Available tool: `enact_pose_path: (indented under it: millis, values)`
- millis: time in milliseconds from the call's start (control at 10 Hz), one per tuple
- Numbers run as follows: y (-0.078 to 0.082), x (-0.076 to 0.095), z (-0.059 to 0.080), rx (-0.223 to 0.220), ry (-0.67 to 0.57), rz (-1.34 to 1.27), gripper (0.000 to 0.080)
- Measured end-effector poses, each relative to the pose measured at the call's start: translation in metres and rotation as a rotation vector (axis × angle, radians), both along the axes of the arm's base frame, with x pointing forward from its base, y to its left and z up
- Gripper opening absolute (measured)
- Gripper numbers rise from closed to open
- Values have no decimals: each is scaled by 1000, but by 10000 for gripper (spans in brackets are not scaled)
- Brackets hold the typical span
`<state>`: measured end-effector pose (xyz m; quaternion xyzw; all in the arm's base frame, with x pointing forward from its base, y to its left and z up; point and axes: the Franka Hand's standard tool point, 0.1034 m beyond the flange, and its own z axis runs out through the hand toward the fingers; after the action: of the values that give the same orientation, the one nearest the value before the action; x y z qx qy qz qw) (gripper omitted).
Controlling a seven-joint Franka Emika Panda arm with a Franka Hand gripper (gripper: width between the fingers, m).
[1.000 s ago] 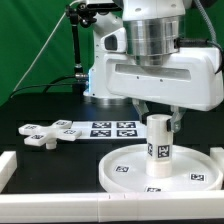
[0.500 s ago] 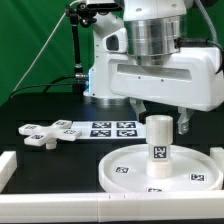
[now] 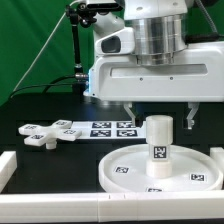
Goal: Assemble round table
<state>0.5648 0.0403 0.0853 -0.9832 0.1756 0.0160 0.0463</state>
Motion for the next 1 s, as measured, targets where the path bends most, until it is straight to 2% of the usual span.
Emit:
enact_pose_path:
  millis: [500,600,1000]
  values:
    - [0,1,-1,5,-57,549,649]
    - [-6,1,-3,7,-66,601,649]
    - [-7,1,-3,-1,-90,909,649]
